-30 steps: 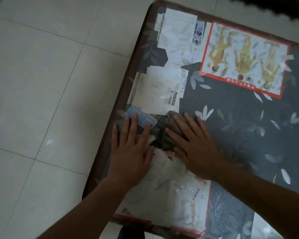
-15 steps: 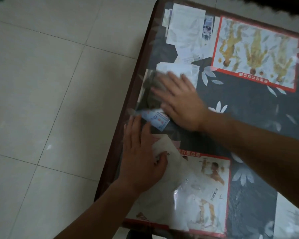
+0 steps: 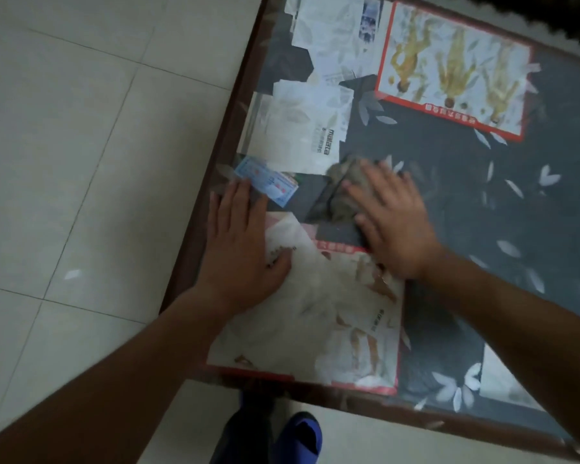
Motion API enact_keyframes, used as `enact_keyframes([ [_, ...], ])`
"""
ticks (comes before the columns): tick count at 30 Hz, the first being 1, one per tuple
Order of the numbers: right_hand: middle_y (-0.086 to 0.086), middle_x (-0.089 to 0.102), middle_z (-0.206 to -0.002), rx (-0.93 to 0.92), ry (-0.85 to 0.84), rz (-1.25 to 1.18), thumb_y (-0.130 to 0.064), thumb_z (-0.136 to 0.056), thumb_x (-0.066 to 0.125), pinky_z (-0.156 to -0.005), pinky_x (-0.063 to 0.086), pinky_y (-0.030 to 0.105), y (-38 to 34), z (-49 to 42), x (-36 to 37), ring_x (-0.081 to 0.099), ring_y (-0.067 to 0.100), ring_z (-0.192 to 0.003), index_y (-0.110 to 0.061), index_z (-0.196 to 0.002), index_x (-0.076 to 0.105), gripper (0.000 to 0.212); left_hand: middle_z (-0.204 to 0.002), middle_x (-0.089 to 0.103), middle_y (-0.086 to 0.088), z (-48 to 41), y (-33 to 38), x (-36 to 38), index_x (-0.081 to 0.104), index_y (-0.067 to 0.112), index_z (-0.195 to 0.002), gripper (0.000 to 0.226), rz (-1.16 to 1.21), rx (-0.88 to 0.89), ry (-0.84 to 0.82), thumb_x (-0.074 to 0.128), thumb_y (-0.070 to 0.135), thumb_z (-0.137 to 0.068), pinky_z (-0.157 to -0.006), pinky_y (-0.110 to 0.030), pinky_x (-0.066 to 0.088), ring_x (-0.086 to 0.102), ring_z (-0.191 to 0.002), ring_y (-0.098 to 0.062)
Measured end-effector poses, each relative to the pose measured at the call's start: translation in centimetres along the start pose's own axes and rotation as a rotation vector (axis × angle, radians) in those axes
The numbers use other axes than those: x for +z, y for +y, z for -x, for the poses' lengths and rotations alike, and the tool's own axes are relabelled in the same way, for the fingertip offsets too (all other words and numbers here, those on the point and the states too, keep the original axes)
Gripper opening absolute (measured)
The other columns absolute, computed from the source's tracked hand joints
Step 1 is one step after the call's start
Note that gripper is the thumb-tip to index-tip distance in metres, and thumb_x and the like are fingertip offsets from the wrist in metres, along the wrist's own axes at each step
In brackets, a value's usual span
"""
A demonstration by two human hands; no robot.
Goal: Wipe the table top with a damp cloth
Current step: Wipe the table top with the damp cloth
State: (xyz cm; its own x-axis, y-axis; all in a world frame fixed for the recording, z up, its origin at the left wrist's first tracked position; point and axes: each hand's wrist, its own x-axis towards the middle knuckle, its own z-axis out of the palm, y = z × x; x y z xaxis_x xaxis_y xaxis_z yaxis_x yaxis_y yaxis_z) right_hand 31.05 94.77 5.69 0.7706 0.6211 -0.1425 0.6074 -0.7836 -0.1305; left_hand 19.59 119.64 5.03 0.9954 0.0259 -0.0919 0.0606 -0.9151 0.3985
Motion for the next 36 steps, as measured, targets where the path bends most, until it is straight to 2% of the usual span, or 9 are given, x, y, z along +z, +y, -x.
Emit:
enact_keyframes([
  [4,0.003,0.007,-0.169,0.403,0.045,-0.101,-0.044,-0.106,0.027,-0.124,0.000,0.053,2.4,2.0,-0.7,0.003,0.030,-0.155,-0.032,-0.157,0.025,0.053,-0.161,0.027,-0.026,0.7,1.5,-0.3,0.048,0.013,-0.147,0.075,-0.081,-0.006,0.015,0.048,0.049,-0.081,-0.122,-0.064,0.006,0.017,-0.152,-0.043],
  [7,0.003,0.005,-0.169,0.226,0.033,-0.061,-0.046,-0.103,0.022,-0.123,0.003,0.058,-2.7,6.5,1.2,0.000,0.030,-0.155,-0.033,-0.156,0.022,0.054,-0.159,0.031,-0.023,3.2,3.7,0.1,0.050,0.018,-0.140,0.062,-0.112,-0.061,0.052,0.053,0.042,-0.083,-0.119,-0.070,0.009,0.020,-0.150,-0.042],
  [10,0.009,0.021,-0.166,-0.069,-0.062,-0.027,-0.042,-0.103,0.028,-0.121,0.014,0.062,-5.5,13.1,2.5,0.014,0.036,-0.153,-0.028,-0.153,0.033,0.053,-0.156,0.033,-0.026,7.8,5.2,1.2,0.049,0.019,-0.141,0.061,-0.146,-0.105,0.023,0.050,0.044,-0.085,-0.115,-0.075,0.013,0.023,-0.148,-0.046],
  [12,0.008,0.020,-0.166,-0.070,-0.073,-0.021,-0.040,-0.103,0.029,-0.122,0.012,0.060,-3.2,14.6,2.1,0.014,0.036,-0.153,-0.027,-0.154,0.033,0.053,-0.156,0.032,-0.026,10.4,5.4,1.8,0.046,0.020,-0.144,0.064,-0.195,-0.121,-0.025,0.042,0.050,-0.087,-0.116,-0.074,0.014,0.022,-0.148,-0.047],
  [16,0.008,0.010,-0.168,0.437,0.032,-0.120,-0.039,-0.105,0.030,-0.124,0.005,0.055,2.6,13.9,1.0,0.008,0.036,-0.154,-0.027,-0.157,0.028,0.053,-0.159,0.028,-0.023,11.6,4.5,2.2,0.032,0.027,-0.153,0.070,-0.209,-0.140,-0.090,0.033,0.057,-0.090,-0.118,-0.069,0.018,0.020,-0.149,-0.045],
  [18,0.007,0.008,-0.169,0.540,0.070,-0.141,-0.041,-0.104,0.029,-0.124,0.002,0.055,1.3,15.0,1.5,0.007,0.036,-0.154,-0.028,-0.157,0.028,0.054,-0.161,0.026,-0.022,11.7,4.2,2.2,0.029,0.027,-0.153,0.070,-0.198,-0.122,-0.098,0.031,0.060,-0.091,-0.119,-0.067,0.016,0.018,-0.150,-0.045],
  [24,0.006,0.017,-0.167,0.119,-0.031,-0.076,-0.045,-0.104,0.025,-0.120,0.016,0.064,-5.6,24.4,4.6,0.008,0.032,-0.155,-0.030,-0.154,0.028,0.053,-0.167,0.016,-0.015,12.3,3.3,2.0,0.019,0.031,-0.159,0.072,-0.200,-0.070,-0.103,0.025,0.065,-0.096,-0.123,-0.060,0.009,0.010,-0.154,-0.039],
  [31,0.008,0.012,-0.168,0.753,0.135,-0.178,-0.045,-0.101,0.025,-0.123,0.007,0.059,-5.2,24.8,4.1,0.008,0.035,-0.154,-0.027,-0.155,0.032,0.057,-0.170,0.009,-0.011,12.3,2.9,2.2,0.015,0.033,-0.160,0.072,-0.215,-0.058,-0.107,0.021,0.065,-0.095,-0.121,-0.065,-0.002,0.003,-0.156,-0.035],
  [36,0.007,0.014,-0.167,0.381,0.070,-0.119,-0.043,-0.103,0.031,-0.123,0.004,0.058,-14.3,20.9,5.4,0.005,0.033,-0.155,-0.029,-0.155,0.030,0.054,-0.170,0.009,-0.005,12.5,1.7,1.6,0.014,0.032,-0.160,0.064,-0.175,-0.004,-0.113,0.018,0.052,-0.099,-0.121,-0.066,0.001,0.004,-0.157,-0.029],
])
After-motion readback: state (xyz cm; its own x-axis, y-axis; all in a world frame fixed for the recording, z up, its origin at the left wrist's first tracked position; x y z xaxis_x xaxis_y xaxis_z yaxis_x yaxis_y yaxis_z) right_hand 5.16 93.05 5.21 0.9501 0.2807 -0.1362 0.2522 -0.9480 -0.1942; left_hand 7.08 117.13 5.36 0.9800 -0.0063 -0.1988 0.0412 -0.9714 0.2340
